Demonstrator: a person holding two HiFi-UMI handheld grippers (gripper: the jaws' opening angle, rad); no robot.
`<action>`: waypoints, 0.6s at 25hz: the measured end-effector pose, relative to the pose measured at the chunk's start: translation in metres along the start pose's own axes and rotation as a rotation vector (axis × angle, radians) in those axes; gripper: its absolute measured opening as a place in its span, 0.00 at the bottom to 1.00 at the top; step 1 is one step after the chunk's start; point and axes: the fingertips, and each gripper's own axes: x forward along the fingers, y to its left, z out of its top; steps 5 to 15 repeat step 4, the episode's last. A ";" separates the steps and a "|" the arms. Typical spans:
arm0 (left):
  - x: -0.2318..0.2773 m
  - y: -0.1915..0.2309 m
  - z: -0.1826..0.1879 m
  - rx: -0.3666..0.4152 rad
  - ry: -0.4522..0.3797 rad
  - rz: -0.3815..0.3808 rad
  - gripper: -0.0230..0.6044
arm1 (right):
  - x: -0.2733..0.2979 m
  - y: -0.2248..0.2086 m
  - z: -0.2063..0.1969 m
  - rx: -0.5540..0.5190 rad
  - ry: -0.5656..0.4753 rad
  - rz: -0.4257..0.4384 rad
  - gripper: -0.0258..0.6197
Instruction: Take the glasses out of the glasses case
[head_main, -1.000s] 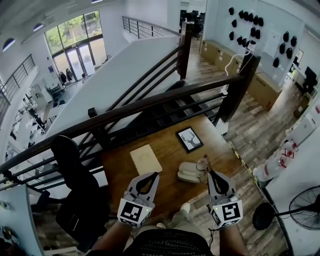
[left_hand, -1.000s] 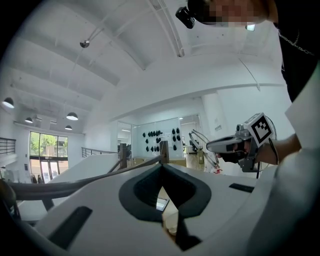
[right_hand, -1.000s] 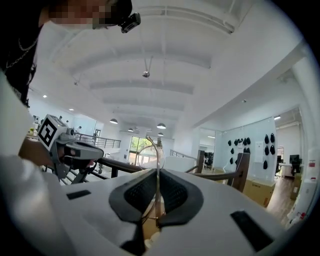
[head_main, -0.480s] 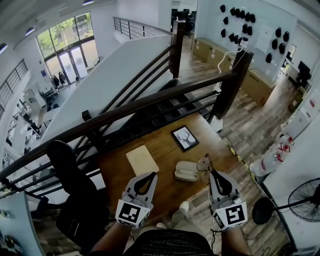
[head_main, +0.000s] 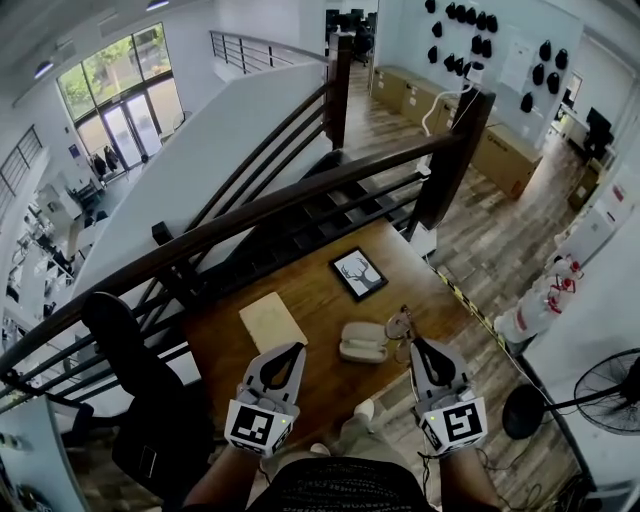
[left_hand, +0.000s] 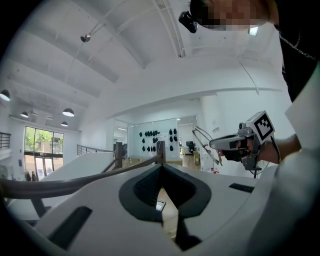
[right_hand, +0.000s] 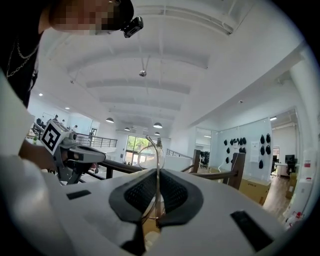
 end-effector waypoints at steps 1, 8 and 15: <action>0.004 0.003 -0.001 -0.006 0.000 0.004 0.08 | 0.003 -0.001 -0.003 0.003 0.004 0.003 0.08; 0.016 0.011 -0.007 -0.012 0.008 0.015 0.08 | 0.014 -0.006 -0.011 0.007 0.016 0.016 0.08; 0.016 0.011 -0.007 -0.012 0.008 0.015 0.08 | 0.014 -0.006 -0.011 0.007 0.016 0.016 0.08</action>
